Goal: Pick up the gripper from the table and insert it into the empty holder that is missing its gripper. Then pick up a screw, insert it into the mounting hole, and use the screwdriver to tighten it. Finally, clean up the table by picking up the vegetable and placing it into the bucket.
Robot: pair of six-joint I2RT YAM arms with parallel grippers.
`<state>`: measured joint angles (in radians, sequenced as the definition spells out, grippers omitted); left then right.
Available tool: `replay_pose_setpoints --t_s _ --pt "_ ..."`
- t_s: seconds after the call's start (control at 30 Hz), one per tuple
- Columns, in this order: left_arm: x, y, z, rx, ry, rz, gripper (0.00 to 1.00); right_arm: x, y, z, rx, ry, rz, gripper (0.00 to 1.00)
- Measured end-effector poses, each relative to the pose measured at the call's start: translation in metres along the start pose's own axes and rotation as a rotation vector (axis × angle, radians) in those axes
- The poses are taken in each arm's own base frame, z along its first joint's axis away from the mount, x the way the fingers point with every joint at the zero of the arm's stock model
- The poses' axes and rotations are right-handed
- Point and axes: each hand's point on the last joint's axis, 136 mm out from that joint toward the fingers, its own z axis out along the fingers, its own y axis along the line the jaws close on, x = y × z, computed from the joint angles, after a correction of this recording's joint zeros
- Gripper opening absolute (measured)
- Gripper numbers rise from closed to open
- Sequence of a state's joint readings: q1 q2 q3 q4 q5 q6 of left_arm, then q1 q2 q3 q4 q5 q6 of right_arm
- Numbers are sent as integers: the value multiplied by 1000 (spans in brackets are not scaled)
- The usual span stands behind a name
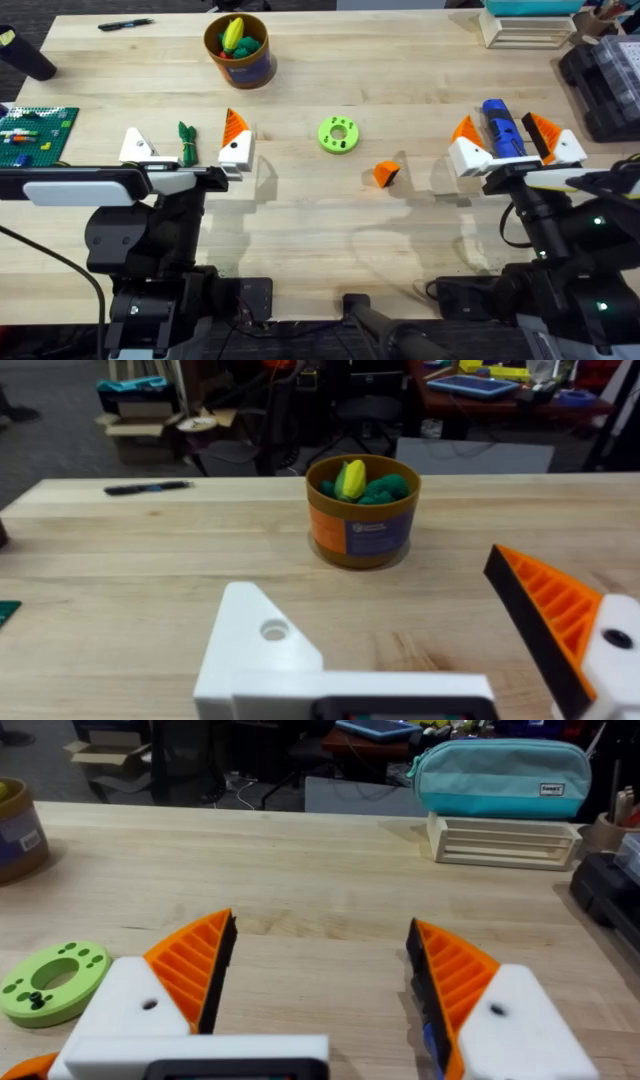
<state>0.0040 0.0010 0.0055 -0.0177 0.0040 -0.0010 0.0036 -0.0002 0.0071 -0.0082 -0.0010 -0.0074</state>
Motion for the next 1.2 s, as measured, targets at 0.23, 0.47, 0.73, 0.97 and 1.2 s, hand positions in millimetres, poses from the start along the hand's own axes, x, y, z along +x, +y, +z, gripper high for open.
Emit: replay_pose_setpoints --t_s 0.23,0.47,0.73,0.97,1.2 --pt "0 0 0 0 0 0 994 0 0 0 0 2 0 993" --pt "9 1 -1 -4 48 10 993 1 1 0 -6 8 0 993" --pt "-2 12 -18 -69 259 24 993 13 7 -10 -37 221 16 994" --pt "-6 16 -5 -125 687 -71 993 -17 13 5 -75 521 45 993" --pt "2 17 28 -164 915 -102 993 -27 15 28 -92 760 69 993"
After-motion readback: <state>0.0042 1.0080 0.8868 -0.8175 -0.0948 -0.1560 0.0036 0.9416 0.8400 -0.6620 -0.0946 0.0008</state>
